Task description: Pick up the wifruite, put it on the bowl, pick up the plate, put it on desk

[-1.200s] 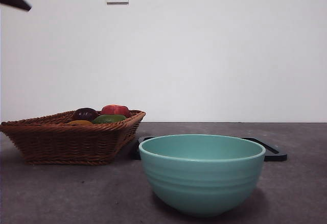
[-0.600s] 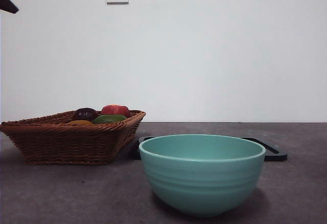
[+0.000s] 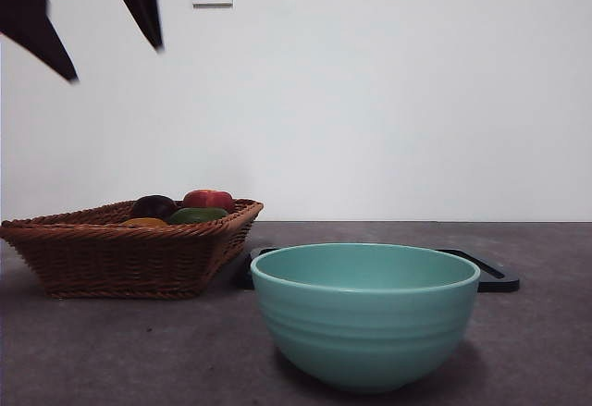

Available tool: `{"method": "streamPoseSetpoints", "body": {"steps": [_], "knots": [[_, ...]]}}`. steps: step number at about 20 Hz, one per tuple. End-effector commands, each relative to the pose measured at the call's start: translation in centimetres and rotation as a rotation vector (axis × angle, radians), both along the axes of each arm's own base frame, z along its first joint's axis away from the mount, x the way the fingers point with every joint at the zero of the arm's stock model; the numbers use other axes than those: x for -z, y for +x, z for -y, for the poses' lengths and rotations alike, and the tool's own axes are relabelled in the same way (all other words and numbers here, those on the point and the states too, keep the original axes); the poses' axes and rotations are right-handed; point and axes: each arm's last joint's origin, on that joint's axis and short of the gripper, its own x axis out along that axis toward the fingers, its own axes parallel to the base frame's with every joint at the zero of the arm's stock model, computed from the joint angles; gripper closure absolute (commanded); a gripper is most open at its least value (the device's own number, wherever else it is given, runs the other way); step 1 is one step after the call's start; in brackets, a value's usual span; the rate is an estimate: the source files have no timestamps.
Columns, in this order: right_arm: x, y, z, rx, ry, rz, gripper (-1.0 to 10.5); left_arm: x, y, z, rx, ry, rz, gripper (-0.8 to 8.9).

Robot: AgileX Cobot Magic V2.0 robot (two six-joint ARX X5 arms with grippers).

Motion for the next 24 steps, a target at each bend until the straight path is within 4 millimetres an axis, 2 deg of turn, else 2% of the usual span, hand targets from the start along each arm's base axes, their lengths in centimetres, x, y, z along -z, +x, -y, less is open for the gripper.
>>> {"method": "streamPoseSetpoints", "body": {"steps": [1,5,12,16,19,21,24], "knots": [[-0.5,-0.3,0.0,-0.021,0.020,-0.003,3.4,1.9,2.2,1.4,0.002,0.084,-0.034,2.55],[-0.1,-0.5,0.0,-0.036,0.011,-0.046,3.4,6.4,5.4,3.2,0.005,0.152,-0.107,2.55],[0.2,-0.6,0.1,-0.037,-0.002,-0.070,3.4,11.6,8.2,4.3,-0.009,0.184,-0.202,2.55],[0.2,-0.6,0.1,-0.037,-0.002,-0.070,3.4,13.1,8.7,4.5,-0.022,0.190,-0.234,2.68],[0.2,-0.6,0.1,-0.037,-0.002,-0.070,3.4,13.2,8.7,4.5,-0.029,0.190,-0.243,3.82],[0.2,-0.6,0.1,-0.037,-0.002,-0.070,3.4,13.3,8.7,4.5,-0.037,0.190,-0.253,3.92],[0.2,-0.6,0.1,-0.038,-0.003,-0.069,3.4,13.8,8.8,4.5,-0.041,0.194,-0.270,4.85]]}}
